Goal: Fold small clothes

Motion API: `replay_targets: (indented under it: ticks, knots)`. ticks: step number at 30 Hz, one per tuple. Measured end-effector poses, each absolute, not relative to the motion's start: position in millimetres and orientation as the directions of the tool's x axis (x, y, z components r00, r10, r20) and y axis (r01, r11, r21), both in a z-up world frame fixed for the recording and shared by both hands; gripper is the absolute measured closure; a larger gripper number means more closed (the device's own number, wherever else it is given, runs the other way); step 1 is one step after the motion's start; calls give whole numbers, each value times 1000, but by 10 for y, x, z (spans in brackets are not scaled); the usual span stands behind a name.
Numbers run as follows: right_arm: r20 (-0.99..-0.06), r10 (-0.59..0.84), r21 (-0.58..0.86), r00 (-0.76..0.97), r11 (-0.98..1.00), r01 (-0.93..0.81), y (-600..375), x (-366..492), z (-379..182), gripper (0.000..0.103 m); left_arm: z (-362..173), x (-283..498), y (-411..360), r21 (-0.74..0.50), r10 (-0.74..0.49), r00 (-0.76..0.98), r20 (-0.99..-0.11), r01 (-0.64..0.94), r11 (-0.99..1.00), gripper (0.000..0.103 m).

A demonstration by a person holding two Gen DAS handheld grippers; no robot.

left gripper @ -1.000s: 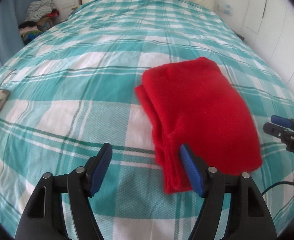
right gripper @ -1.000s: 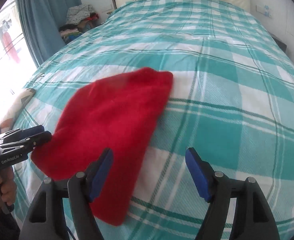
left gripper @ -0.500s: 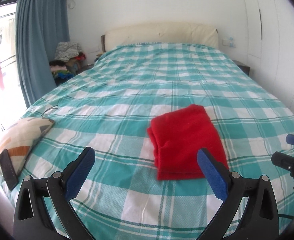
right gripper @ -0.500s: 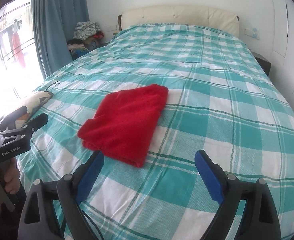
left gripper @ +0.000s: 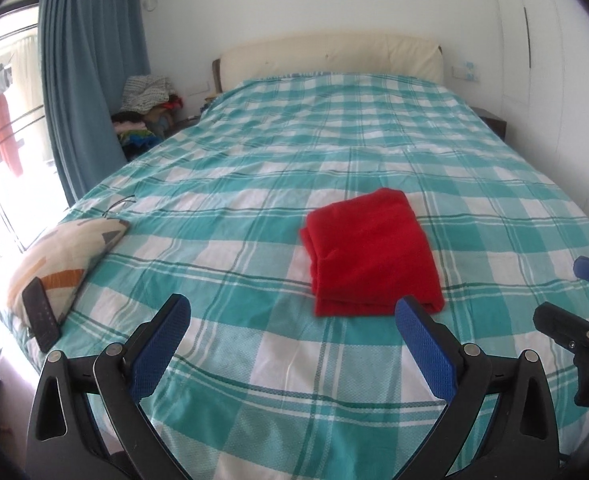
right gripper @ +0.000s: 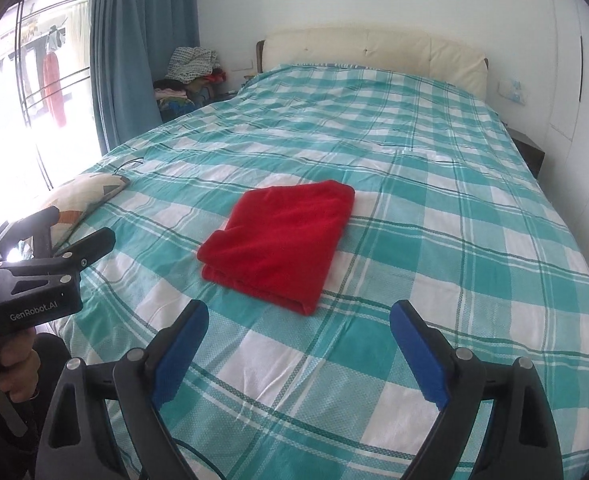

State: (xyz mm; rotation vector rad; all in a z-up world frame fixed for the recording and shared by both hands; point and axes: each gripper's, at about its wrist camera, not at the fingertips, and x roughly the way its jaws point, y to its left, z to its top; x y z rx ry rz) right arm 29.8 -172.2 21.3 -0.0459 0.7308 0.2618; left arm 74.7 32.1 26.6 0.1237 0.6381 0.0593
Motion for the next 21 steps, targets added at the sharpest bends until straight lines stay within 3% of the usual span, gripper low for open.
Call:
replay_targets:
  ticks: [10, 21]
  knots:
    - [-700, 205, 49, 684, 969, -240, -1678, 88, 167, 2, 130, 610, 363, 92, 32, 760, -649, 36, 995, 1]
    - [-680, 214, 63, 701, 970, -234, -1631, -55, 246, 1, 289, 457, 414, 50, 19, 757, -653, 18, 999, 0]
